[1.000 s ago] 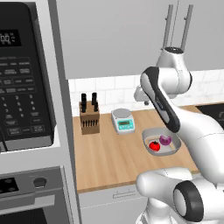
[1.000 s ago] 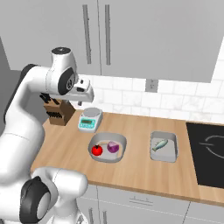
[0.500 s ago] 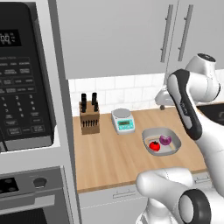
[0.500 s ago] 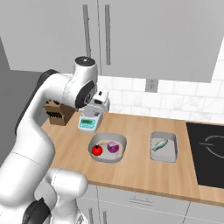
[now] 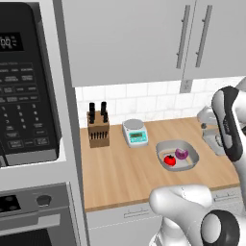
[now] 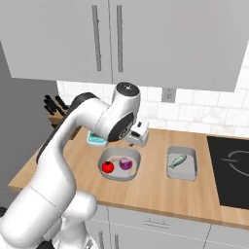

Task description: Take the meat container that has the fish and place it on the second highest rack of the freezer. Then take the vegetable container that has the onion and tomato and place it on the highest rack of the freezer.

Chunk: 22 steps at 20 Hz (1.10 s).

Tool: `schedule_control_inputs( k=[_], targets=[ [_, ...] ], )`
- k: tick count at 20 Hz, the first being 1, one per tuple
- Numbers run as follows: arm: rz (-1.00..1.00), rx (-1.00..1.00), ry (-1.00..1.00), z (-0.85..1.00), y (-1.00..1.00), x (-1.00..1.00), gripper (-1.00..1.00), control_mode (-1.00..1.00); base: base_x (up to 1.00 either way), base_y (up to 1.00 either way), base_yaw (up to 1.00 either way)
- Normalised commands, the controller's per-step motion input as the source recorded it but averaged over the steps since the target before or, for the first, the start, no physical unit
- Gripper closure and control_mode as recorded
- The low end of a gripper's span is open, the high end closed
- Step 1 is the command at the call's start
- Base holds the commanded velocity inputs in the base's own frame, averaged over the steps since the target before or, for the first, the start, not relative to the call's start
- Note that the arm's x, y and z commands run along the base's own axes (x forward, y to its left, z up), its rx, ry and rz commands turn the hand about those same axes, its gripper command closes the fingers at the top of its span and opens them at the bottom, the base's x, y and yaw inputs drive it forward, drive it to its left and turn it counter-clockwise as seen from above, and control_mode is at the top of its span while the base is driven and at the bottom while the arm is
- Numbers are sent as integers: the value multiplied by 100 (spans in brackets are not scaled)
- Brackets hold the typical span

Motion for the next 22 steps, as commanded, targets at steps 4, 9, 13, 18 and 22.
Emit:
schedule_control_inputs(
  k=[4,9,13,18,22],
  targets=[
    [-28,6,1,-24,-100,-23,-100,-100,0,0,0],
    [-34,3,3,-14,-91,-1,-100,-100,0,0,0],
    [-34,5,0,-11,-39,0,-100,-100,0,0,0],
    [-30,7,0,-11,-37,3,-100,-100,0,0,0],
    [-34,7,0,-22,-26,53,-100,-100,0,0,0]
  ],
)
